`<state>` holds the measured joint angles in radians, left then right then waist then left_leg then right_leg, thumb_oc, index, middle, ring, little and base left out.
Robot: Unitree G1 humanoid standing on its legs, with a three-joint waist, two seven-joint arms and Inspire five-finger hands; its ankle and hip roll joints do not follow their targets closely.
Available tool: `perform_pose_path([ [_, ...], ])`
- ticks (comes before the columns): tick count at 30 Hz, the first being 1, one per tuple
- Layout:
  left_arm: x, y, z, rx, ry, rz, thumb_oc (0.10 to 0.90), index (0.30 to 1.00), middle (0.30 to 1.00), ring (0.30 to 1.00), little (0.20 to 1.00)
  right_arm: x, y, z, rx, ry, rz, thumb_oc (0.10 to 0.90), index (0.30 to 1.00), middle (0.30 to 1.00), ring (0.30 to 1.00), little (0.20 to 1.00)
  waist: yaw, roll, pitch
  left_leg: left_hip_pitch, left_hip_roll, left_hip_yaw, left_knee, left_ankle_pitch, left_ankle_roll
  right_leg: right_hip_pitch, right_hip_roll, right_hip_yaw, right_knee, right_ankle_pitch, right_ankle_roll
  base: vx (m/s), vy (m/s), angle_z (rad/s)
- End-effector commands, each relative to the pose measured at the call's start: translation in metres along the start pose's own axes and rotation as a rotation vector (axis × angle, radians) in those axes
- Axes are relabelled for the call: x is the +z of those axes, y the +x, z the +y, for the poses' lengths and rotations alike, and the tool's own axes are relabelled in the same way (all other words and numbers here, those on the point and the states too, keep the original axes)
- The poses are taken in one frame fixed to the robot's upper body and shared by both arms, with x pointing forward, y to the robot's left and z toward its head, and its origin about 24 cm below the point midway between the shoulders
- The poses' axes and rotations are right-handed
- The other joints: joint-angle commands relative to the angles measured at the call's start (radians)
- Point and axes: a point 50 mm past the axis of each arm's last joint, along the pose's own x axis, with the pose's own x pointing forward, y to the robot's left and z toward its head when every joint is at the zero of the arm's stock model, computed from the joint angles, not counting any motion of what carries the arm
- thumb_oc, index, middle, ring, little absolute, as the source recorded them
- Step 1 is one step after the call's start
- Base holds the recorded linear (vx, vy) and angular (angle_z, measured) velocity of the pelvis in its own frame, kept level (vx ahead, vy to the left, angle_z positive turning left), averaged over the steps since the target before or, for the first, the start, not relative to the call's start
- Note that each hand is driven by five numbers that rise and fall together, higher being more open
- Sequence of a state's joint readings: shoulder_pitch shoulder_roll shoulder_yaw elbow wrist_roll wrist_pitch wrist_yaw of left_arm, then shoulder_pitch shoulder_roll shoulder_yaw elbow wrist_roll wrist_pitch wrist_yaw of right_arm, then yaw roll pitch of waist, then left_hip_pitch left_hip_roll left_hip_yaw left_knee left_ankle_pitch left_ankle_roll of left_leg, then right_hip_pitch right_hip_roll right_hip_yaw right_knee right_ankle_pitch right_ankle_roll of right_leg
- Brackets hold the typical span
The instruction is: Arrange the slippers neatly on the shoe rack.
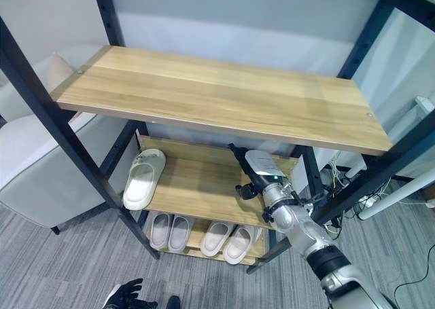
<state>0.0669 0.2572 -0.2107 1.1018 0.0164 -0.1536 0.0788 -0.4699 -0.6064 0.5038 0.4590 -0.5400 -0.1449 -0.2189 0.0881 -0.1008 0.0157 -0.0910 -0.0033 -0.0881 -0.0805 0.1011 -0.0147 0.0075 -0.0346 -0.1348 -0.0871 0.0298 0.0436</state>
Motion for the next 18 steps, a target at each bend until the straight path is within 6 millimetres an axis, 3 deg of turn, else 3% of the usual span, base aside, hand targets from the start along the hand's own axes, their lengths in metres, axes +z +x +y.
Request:
perform_pose_path([
  [1,-0.003,0.001,-0.013,-0.041,0.086,0.027,0.8,0.9,0.9,0.9,0.9,0.006,0.027,-0.061,-0.217,-0.146,-0.056,0.8,0.9,0.9,0.9,0.9,0.034,-0.021,-0.012,0.056,0.006,0.011,-0.007,-0.108,-0.022,-0.001,-0.007,-0.009,0.001,-0.032,0.06,-0.01,0.014,0.04],
  [9,-0.003,0.002,-0.012,-0.032,0.078,0.042,0.8,0.9,0.9,0.9,0.9,-0.003,0.038,-0.068,-0.169,-0.271,-0.001,0.8,0.9,0.9,0.9,0.9,0.032,-0.048,-0.008,0.052,0.007,0.009,-0.007,-0.111,-0.021,-0.01,-0.006,-0.005,0.003,-0.026,0.061,0.0,0.002,0.0],
  [18,0.003,0.004,-0.013,-0.04,0.069,0.028,0.8,0.9,0.9,0.9,0.9,-0.027,0.014,-0.075,-0.154,-0.32,0.051,0.8,0.9,0.9,0.9,0.9,0.003,-0.054,-0.01,0.052,0.002,0.015,-0.007,-0.106,-0.017,-0.019,-0.016,-0.001,0.009,-0.014,0.064,0.0,0.006,-0.01],
])
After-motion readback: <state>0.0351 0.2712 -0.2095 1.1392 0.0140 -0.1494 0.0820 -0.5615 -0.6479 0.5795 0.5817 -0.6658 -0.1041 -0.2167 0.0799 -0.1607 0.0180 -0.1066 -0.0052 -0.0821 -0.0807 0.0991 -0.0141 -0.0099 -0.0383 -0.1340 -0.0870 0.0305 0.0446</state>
